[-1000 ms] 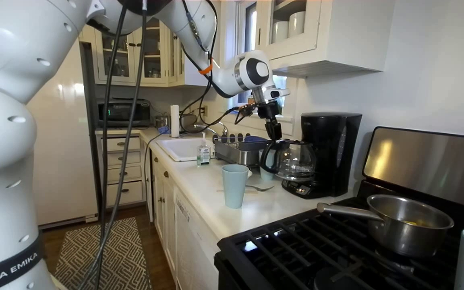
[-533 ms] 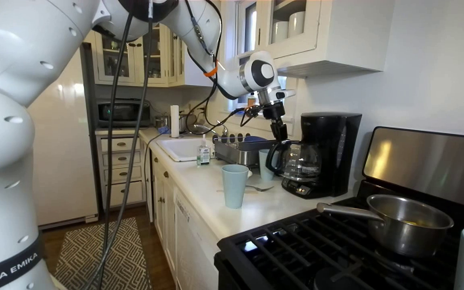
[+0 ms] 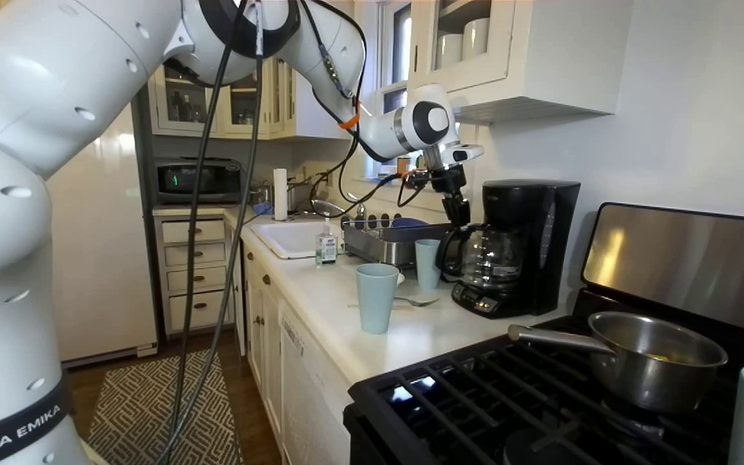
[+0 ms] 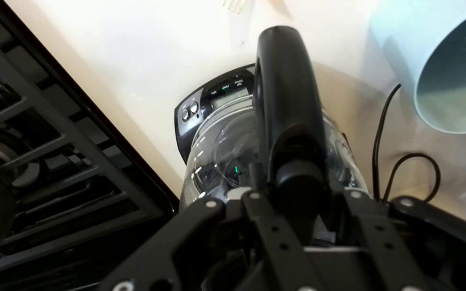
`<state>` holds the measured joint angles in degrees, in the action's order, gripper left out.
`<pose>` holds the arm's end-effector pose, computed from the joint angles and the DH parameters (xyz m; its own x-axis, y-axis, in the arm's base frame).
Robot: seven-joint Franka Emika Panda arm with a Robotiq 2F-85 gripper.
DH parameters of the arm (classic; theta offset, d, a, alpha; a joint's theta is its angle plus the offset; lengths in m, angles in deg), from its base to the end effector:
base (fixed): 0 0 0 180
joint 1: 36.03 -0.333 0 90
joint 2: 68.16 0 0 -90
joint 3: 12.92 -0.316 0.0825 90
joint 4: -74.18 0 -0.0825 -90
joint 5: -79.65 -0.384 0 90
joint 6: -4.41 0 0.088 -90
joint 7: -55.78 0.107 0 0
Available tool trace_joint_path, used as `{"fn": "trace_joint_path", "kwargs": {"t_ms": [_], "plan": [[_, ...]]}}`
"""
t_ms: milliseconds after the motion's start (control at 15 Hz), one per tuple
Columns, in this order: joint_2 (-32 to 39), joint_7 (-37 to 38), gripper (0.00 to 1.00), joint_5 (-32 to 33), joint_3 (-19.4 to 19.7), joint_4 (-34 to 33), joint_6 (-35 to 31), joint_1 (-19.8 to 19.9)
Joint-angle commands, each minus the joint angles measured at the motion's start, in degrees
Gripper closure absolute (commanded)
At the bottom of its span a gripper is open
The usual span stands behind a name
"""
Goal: Put the coffee pot under the coffeemaker chamber.
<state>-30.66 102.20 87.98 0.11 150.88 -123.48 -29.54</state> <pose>0.7204 -0.2169 0.3781 0.4990 -0.7922 0.3512 -0.8497 -0.5269 0.0189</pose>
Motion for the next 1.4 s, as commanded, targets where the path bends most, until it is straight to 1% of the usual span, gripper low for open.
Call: {"fn": "trace_joint_path", "kwargs": {"t_ms": [0, 267, 400, 1067, 1333], "plan": [[4.5, -2.39, 0.92, -1.59, 0.15, -6.75, 0.48, 1.04], [7.76, -3.14, 0.92, -1.45, 0.54, -11.22, 1.66, 1.58], [8.36, -3.1, 0.92, -1.36, 0.74, -11.91, 1.9, 1.57], [9.71, -4.21, 0.92, -2.6, 0.02, -12.61, 3.08, 2.53], [9.59, -5.82, 0.92, -3.64, -0.84, -12.27, 4.13, 3.12]]}}
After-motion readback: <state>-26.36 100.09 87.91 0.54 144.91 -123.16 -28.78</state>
